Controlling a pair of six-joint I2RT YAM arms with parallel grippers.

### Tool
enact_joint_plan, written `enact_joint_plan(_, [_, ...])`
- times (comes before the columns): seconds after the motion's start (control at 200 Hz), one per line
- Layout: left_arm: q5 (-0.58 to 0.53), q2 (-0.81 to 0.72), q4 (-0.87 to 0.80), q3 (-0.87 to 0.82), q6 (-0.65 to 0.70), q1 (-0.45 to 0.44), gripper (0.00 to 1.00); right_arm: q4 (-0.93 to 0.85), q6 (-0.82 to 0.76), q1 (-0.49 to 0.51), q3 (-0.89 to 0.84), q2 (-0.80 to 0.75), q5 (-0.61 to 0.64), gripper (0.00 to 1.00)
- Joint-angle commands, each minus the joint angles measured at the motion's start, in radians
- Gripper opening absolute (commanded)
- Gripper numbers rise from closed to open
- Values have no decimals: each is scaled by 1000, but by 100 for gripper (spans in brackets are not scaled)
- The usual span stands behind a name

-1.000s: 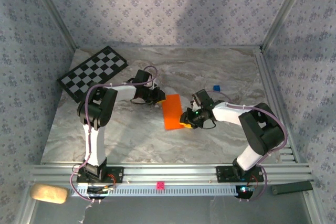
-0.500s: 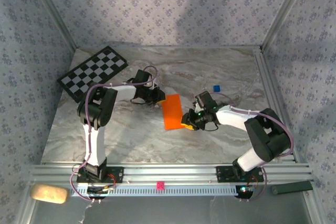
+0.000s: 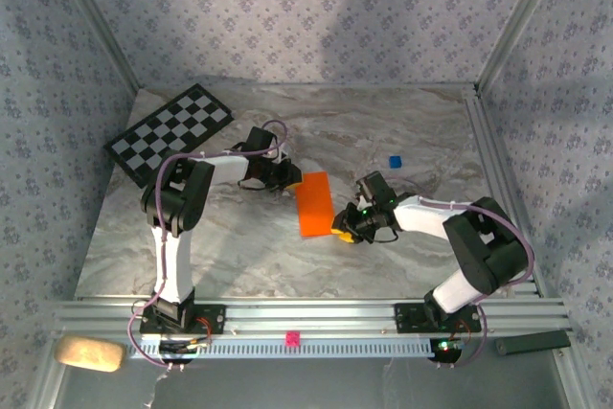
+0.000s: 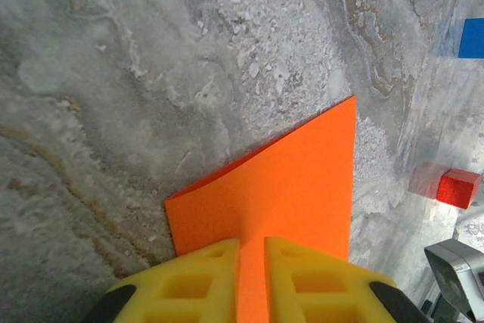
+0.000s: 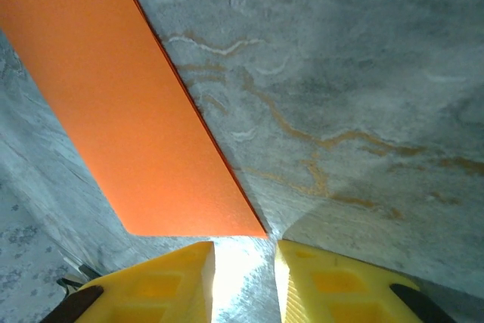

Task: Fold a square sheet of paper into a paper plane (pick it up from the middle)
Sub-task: Fold the triangle a second time at the center of the table.

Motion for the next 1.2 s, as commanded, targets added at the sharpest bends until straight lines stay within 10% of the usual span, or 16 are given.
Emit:
enact_joint_plan(0.0, [-19, 52, -47, -1, 14, -1, 16, 112, 30, 8, 5, 33, 4, 28])
enact_joint_plan(1.194, [2, 75, -53, 19, 21, -9, 17, 18, -233, -31, 179, 90, 0, 39])
